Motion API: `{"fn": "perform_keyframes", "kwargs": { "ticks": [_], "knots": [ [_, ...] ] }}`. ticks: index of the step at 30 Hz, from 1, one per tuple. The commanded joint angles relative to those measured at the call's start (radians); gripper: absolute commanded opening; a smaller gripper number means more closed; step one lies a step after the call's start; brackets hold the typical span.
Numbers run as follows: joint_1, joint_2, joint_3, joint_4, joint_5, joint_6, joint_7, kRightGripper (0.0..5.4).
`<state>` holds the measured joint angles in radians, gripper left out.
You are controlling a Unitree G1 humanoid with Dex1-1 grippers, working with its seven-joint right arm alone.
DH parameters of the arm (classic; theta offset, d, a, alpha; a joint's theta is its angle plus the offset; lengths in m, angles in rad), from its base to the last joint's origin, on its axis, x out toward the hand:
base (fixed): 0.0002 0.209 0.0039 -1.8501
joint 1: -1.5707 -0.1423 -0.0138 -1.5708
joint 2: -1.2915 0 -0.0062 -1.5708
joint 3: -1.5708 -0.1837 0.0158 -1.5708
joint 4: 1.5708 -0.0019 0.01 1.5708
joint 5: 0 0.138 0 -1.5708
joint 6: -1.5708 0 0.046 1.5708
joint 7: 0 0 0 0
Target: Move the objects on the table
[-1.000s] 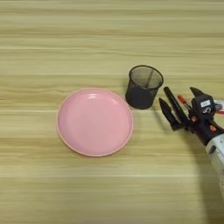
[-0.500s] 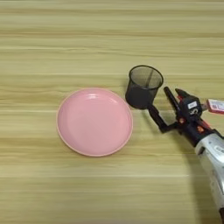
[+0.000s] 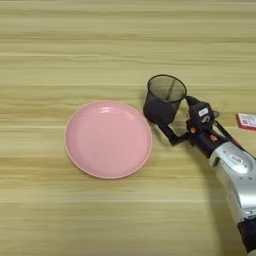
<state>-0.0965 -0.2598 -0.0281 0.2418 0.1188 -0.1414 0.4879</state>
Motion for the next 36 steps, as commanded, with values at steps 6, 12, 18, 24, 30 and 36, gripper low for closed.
{"fn": "perform_keyframes", "kwargs": {
  "ticks": [6, 12, 18, 24, 30, 36],
  "knots": [
    [-0.116, 0.002, -0.004, 0.036, -0.007, -0.044, -0.007, 5.39],
    [-0.15, 0.02, -0.009, 0.086, -0.004, -0.057, -0.006, 5.39],
    [-0.186, 0.025, -0.017, 0.139, -0.004, -0.071, -0.007, 5.39],
    [-0.227, 0.035, -0.019, 0.201, -0.006, -0.09, -0.011, 5.39],
    [-0.256, 0.041, -0.027, 0.259, -0.002, -0.113, -0.015, 5.39],
    [-0.266, 0.047, -0.035, 0.284, 0.0, -0.128, -0.014, 5.12]
  ]
}}
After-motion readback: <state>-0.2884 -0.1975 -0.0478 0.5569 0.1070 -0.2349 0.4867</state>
